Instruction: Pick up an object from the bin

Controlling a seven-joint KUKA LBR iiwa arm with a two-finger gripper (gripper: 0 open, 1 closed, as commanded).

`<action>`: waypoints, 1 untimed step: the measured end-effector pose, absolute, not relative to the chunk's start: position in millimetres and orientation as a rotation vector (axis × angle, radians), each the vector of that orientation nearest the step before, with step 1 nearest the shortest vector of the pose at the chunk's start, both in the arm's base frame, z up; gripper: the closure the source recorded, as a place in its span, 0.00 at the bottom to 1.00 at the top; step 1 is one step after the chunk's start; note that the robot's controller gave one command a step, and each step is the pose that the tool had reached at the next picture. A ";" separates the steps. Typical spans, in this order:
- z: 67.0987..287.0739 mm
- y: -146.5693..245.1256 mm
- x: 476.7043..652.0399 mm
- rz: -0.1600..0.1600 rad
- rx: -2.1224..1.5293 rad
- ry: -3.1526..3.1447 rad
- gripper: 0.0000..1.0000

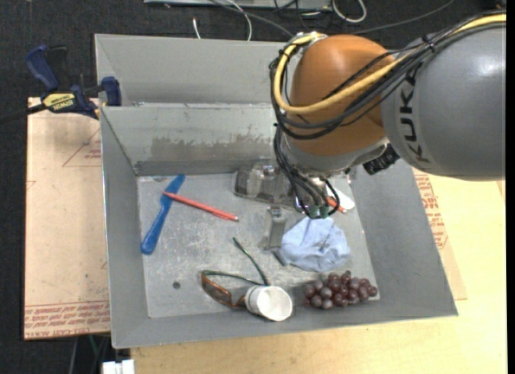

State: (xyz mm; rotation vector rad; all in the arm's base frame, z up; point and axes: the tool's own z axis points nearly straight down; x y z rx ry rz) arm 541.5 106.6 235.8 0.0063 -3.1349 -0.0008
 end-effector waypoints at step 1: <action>239.5 106.0 543.1 -0.002 0.001 -3.142 0.00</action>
Offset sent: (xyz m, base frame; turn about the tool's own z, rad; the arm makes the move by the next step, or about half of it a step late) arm 0.0564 0.0493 -0.1658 0.1860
